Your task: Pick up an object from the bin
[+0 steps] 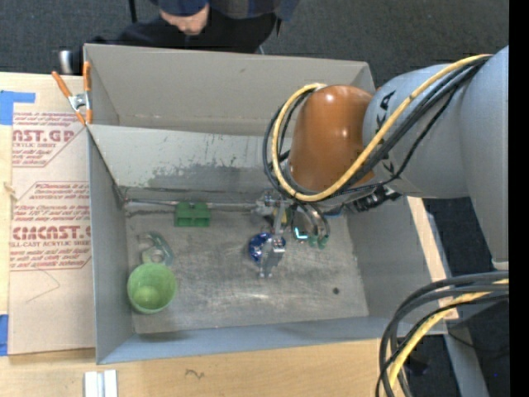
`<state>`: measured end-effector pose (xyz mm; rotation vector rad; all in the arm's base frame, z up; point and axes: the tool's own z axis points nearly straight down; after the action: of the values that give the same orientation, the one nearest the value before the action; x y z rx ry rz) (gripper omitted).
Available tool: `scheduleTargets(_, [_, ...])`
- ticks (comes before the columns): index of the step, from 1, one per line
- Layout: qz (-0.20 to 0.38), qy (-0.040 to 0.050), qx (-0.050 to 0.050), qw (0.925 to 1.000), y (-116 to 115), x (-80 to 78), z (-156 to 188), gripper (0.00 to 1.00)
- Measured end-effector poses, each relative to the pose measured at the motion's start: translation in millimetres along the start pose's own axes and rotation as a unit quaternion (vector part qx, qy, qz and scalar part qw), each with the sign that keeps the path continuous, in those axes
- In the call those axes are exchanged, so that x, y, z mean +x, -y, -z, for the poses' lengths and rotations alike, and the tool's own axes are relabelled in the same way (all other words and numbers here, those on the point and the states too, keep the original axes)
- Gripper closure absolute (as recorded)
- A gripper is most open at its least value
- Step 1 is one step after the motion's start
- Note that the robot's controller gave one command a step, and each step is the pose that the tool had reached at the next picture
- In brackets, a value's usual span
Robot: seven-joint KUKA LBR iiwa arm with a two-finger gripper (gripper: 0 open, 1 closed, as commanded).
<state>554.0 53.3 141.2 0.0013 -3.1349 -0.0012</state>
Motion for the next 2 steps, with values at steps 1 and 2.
scheduleTargets(1, [-0.025,0.0122,-0.002,0.9996,28.3,6.8,-68.5,0.0])
scheduleTargets(2, [-0.022,0.0125,-0.002,0.9997,26.2,5.7,-64.2,1.0])
